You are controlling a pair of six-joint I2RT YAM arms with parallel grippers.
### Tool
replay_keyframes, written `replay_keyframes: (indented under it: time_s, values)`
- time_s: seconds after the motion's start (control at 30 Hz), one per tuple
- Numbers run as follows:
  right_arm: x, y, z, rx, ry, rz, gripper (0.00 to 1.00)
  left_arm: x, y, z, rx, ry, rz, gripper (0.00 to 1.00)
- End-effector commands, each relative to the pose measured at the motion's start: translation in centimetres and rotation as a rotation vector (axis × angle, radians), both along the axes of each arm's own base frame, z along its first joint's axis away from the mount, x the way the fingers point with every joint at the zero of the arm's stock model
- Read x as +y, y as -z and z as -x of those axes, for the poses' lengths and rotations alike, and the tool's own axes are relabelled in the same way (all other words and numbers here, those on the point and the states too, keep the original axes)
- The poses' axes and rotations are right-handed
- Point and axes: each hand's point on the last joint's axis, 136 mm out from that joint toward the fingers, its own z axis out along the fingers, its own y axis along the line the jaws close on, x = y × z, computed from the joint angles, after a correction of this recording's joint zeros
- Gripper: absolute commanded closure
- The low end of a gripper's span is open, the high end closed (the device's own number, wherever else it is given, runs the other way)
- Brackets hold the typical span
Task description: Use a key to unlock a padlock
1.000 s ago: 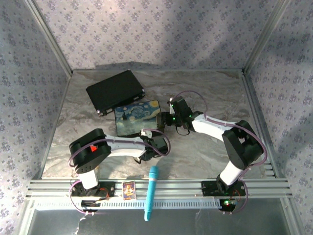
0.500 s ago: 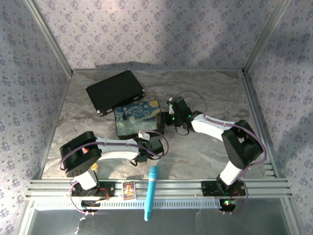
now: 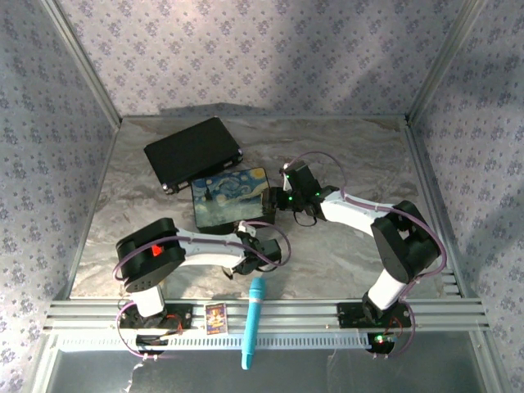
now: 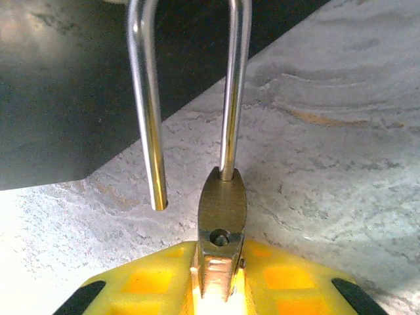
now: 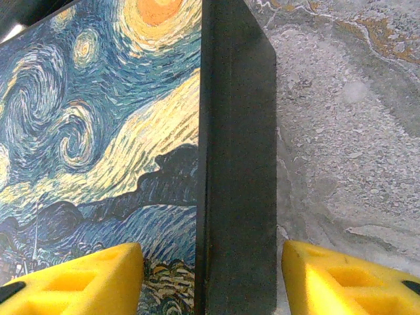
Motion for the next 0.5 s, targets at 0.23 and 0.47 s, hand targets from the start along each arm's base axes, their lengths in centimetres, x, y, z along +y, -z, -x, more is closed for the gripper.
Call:
replay_keyframes:
  time_s: [0.23, 0.47]
  values:
    - [-4.5, 7.1, 3.6, 0.217, 0.051, 0.234, 0.42, -1.3, -1.3, 0.7, 0.026, 0.036, 0.053, 0.76]
    - [-4.3, 5.6, 3.0, 0.177, 0.037, 0.217, 0.41, -1.2, -3.5, 0.4, -0.014, 0.014, 0.160, 0.53]
